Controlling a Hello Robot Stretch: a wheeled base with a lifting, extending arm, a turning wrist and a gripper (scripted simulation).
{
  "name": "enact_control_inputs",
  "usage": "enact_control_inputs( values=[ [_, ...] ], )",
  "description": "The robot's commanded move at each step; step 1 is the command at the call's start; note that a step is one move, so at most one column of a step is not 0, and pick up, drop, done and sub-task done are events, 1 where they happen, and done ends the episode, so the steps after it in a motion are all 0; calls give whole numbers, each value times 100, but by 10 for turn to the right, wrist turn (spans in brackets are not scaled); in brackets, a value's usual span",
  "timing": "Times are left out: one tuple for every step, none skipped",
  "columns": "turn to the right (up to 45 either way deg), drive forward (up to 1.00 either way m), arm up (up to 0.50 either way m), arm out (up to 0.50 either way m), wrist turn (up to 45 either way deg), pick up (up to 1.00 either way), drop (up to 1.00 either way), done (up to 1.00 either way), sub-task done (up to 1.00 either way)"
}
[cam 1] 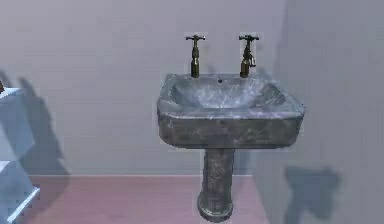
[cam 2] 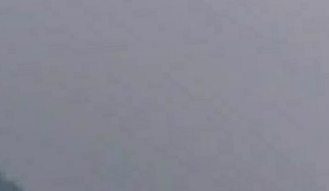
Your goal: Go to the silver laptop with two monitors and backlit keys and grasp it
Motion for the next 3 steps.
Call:
enact_control_inputs(
  values=[
    [-450, 0, 0, 0, 0, 0, 0, 0, 0],
    [-450, 0, 0, 0, 0, 0, 0, 0, 0],
    [-450, 0, 0, 0, 0, 0, 0, 0, 0]
  ],
)
